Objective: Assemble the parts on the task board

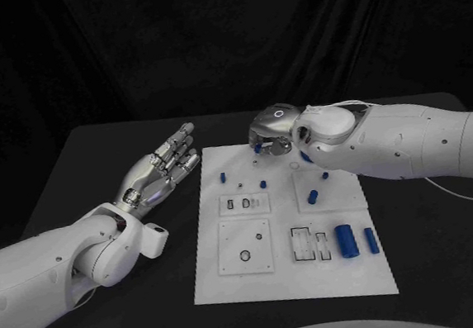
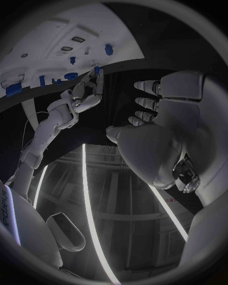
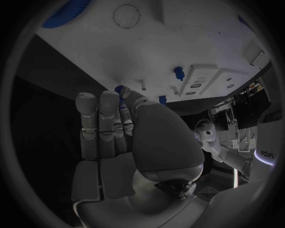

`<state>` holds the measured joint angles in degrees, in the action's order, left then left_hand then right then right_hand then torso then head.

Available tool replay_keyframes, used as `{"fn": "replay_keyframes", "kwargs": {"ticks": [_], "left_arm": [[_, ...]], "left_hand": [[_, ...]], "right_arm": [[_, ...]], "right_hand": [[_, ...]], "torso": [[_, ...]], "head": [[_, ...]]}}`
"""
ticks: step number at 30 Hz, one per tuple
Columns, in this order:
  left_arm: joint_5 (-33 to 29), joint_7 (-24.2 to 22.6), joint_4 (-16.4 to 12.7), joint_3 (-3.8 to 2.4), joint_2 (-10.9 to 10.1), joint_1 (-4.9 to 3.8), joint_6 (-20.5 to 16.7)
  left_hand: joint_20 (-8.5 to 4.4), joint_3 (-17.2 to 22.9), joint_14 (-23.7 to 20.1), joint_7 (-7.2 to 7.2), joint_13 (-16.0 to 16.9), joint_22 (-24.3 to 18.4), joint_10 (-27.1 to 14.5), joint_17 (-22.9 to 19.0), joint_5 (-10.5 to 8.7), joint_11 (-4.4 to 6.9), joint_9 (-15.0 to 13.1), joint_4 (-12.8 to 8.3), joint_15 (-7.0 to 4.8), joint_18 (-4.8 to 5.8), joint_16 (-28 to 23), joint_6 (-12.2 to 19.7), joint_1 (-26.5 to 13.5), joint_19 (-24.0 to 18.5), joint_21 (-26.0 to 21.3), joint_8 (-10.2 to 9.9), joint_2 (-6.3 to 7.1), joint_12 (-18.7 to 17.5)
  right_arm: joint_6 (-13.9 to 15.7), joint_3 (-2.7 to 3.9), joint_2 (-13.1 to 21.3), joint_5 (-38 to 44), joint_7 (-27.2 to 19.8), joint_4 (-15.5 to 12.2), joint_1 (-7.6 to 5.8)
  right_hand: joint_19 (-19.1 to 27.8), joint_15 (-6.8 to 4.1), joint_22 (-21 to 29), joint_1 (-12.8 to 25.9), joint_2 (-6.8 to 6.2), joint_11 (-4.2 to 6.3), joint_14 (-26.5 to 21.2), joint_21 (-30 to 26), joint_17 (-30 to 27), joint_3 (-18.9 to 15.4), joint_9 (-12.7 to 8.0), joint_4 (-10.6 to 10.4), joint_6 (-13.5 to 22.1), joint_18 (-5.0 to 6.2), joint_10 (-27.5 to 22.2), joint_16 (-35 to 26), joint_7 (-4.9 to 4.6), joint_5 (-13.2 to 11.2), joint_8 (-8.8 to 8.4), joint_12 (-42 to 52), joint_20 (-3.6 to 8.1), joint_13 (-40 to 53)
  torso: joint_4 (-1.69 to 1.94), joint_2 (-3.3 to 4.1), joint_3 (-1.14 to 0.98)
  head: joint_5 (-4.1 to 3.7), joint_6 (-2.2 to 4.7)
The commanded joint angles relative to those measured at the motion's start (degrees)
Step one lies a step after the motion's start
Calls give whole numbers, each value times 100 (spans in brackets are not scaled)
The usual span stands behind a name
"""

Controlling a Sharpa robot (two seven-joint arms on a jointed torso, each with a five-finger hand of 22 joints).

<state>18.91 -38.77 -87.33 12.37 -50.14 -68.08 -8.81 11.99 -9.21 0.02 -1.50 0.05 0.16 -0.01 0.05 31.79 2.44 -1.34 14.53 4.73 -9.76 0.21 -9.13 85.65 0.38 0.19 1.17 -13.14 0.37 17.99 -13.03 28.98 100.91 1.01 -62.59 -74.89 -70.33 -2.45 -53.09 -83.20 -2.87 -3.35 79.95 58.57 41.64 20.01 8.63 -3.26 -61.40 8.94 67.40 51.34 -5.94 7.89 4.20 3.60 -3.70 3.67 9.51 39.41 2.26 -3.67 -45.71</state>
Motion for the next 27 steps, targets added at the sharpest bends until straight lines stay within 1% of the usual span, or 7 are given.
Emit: {"fn": "replay_keyframes", "kwargs": {"ticks": [1,11,15,17,20,24,27], "left_arm": [[6,-367,-1,-5,17,-2,92],[6,-324,6,-5,24,-2,131],[5,-318,12,-5,24,-2,136],[5,-314,15,-5,19,-1,137],[5,-311,16,-5,8,-1,135],[5,-304,7,-5,-29,-1,125],[5,-296,-10,-5,-67,-1,118]], "left_hand": [[51,45,-2,50,-5,10,1,-5,29,-42,-8,2,34,-53,-21,1,56,2,14,31,-19,-37],[110,125,-2,195,-5,14,1,-5,28,-102,-41,-24,59,-53,-21,-226,52,11,20,82,-37,-37],[111,127,-2,197,-5,13,1,-5,28,-104,-41,-25,60,-53,-21,-223,52,10,19,82,-37,-37],[111,127,-2,197,-5,13,1,-5,28,-104,-41,-25,60,-53,-21,-223,52,10,19,82,-37,-37],[113,131,-2,199,-5,14,1,-5,27,-107,-40,-27,60,-52,-21,-222,53,11,19,82,-36,-37],[113,131,-2,199,-5,14,1,-5,27,-107,-40,-27,60,-52,-21,-222,53,11,19,82,-36,-37],[113,131,-2,199,-5,14,1,-5,27,-107,-40,-27,60,-52,-21,-222,53,11,19,82,-36,-37]], "right_arm": [[-124,4,-14,44,141,22,17],[-374,4,-61,44,299,102,26],[-376,4,-50,44,322,113,35],[-257,4,-27,44,311,108,39],[-34,4,26,44,286,72,41],[254,13,176,45,287,-69,31],[394,23,336,45,308,-229,-25]], "right_hand": [[33,1,-14,45,-35,8,-41,-37,-1,1,-10,-32,48,-103,-55,-26,9,-29,-37,-24,-5,-9],[241,81,141,122,-164,-93,-238,-295,-223,28,-107,-119,505,-65,-670,-260,49,-30,-73,-24,-70,-12],[378,144,237,148,-233,-176,-385,-489,-378,-63,-279,-104,1199,-35,-1263,-417,198,-29,-80,-21,-136,-3],[455,164,292,149,-213,-184,-492,-623,-490,-219,-477,-47,2241,-8,-1731,-529,510,-38,-105,-16,-164,2],[494,172,315,144,-178,-194,-550,-720,-546,-371,-572,7,3088,4,-2048,-583,507,-23,-147,-11,-184,9],[478,164,288,136,-164,-164,-540,-716,-525,-414,-567,22,3102,6,-2026,-562,525,-13,-139,6,-179,24],[448,138,244,123,-120,-130,-518,-723,-504,-497,-534,37,2881,5,-1888,-537,350,-7,-97,29,-159,58]], "torso": [[13,2,4],[-15,-3,14],[-11,-1,10],[-5,2,6],[-5,2,4],[-8,0,6],[-19,-4,8]], "head": [[-23,15],[17,11],[20,-9],[24,-6],[33,2],[44,12],[45,42]]}}
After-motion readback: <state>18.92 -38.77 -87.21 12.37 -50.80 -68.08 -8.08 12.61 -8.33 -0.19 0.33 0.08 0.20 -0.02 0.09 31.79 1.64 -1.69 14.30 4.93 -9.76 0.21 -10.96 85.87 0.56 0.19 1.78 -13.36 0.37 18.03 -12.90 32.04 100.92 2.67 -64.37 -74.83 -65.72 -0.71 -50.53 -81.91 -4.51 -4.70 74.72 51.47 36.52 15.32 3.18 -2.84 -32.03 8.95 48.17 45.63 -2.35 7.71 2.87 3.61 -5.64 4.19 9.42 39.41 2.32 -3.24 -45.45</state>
